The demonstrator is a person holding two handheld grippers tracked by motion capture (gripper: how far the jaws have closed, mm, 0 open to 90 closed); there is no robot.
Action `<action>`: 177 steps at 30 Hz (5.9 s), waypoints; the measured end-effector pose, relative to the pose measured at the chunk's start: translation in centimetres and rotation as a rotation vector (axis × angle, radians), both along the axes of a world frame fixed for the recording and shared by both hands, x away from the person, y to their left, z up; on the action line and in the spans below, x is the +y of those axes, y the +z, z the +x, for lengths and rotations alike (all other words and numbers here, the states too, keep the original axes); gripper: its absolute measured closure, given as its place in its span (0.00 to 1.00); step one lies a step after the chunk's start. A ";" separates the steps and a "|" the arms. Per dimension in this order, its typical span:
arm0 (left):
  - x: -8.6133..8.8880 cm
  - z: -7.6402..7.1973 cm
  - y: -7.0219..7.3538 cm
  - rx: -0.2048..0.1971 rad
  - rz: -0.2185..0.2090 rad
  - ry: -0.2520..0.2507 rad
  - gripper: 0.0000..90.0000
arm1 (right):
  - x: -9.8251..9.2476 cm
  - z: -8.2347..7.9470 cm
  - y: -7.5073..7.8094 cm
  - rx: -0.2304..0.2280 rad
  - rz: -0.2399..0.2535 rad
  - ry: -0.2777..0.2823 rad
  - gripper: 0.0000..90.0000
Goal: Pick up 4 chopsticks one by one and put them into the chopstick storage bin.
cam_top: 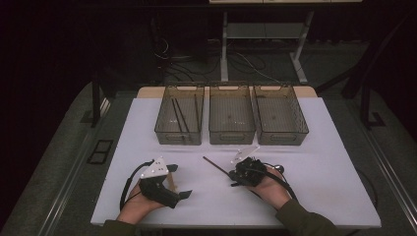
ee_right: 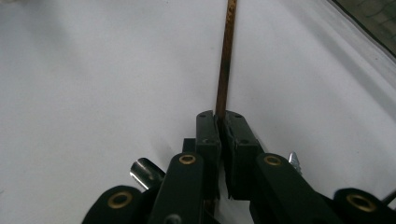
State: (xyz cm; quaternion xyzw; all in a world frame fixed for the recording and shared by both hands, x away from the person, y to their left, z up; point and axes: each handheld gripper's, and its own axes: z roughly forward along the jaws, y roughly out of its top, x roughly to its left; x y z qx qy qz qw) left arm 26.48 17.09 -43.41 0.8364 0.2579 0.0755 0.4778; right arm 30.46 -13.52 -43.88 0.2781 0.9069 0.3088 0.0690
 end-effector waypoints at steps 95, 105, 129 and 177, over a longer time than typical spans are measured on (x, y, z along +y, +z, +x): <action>0.0 0.2 0.1 -0.011 -0.019 -0.007 0.00 | 12.7 15.9 12.4 -0.198 0.302 -0.146 0.96; 0.0 0.3 0.2 -0.012 -0.027 -0.009 0.00 | 15.8 18.0 11.4 -0.194 0.337 -0.170 0.96; 0.2 0.4 0.2 -0.014 -0.017 -0.013 0.00 | 14.5 17.7 7.0 -0.131 0.234 -0.228 0.65; 0.2 0.4 -0.1 -0.006 0.034 0.026 0.00 | -6.8 2.4 4.3 -0.146 0.297 -0.135 0.22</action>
